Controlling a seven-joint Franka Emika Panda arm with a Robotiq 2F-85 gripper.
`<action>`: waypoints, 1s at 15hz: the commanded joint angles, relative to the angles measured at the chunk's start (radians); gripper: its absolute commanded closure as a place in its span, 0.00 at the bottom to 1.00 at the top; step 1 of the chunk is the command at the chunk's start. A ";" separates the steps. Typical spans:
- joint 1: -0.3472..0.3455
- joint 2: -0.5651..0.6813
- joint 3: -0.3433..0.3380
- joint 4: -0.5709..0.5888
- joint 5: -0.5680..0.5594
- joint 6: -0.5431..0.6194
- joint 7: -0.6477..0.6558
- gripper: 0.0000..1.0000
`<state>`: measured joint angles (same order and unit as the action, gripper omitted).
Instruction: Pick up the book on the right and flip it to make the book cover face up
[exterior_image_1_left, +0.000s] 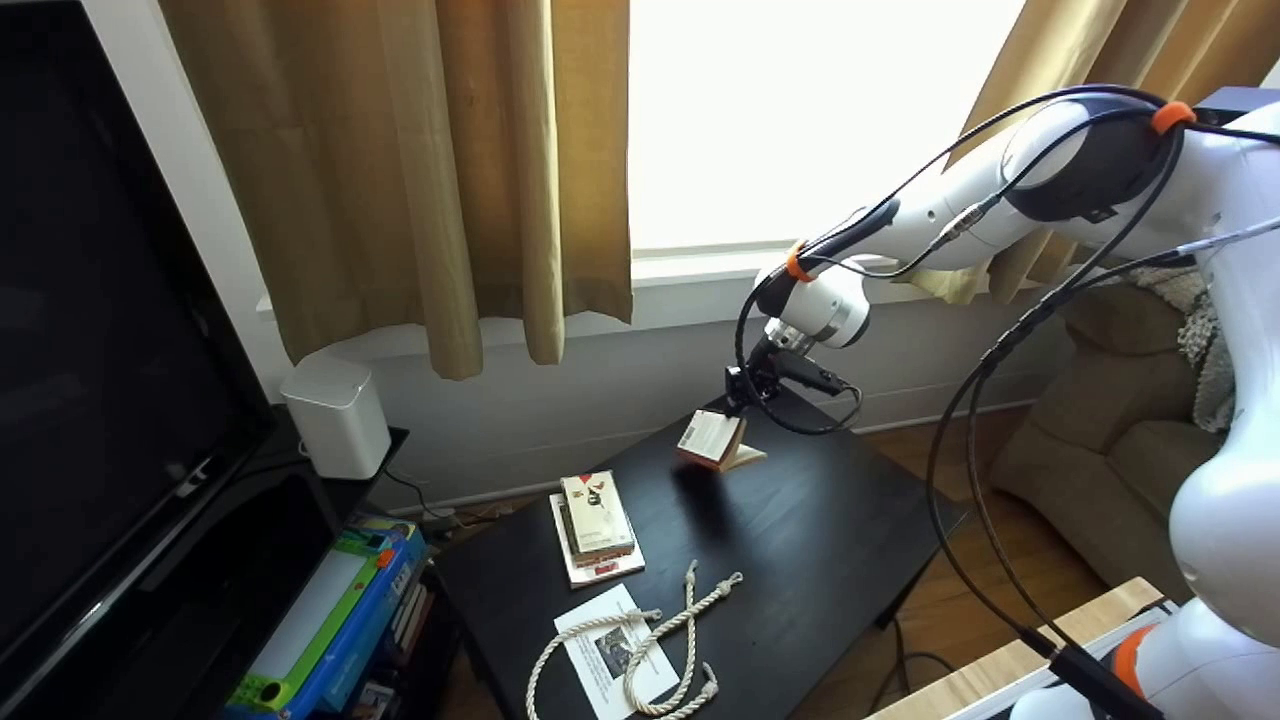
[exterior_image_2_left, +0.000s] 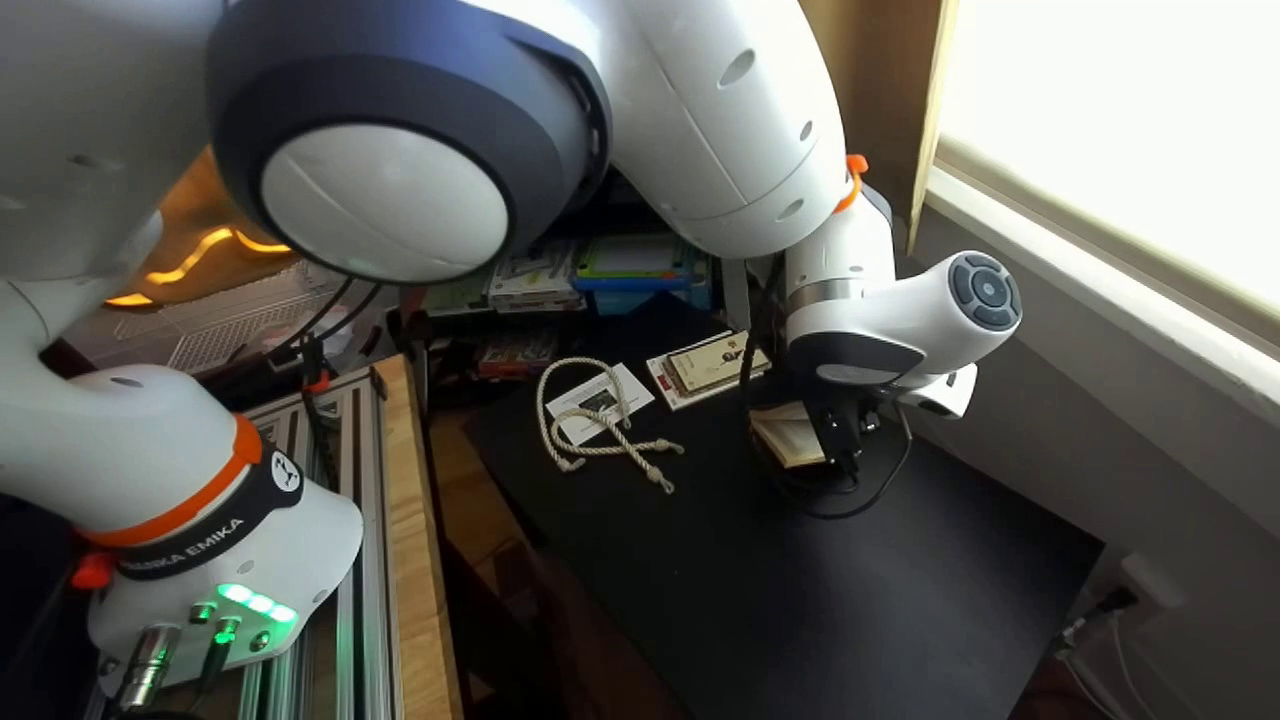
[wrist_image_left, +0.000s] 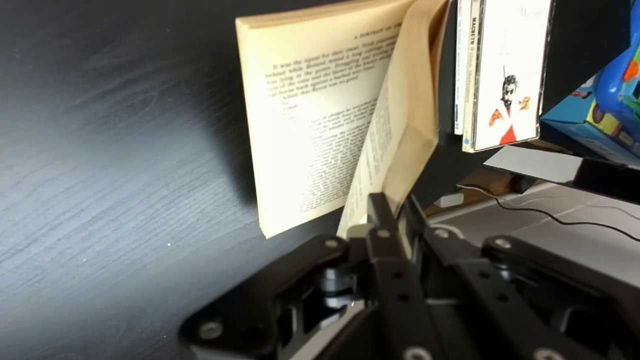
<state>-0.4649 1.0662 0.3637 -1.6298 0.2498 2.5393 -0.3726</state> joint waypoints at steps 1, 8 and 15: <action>0.100 -0.097 -0.113 -0.050 0.003 -0.080 0.114 0.98; 0.358 -0.088 -0.340 0.049 -0.161 -0.313 0.297 0.98; 0.503 0.000 -0.429 0.225 -0.377 -0.620 0.321 0.98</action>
<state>-0.0156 1.0039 -0.0254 -1.4996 -0.0416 2.0247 -0.0731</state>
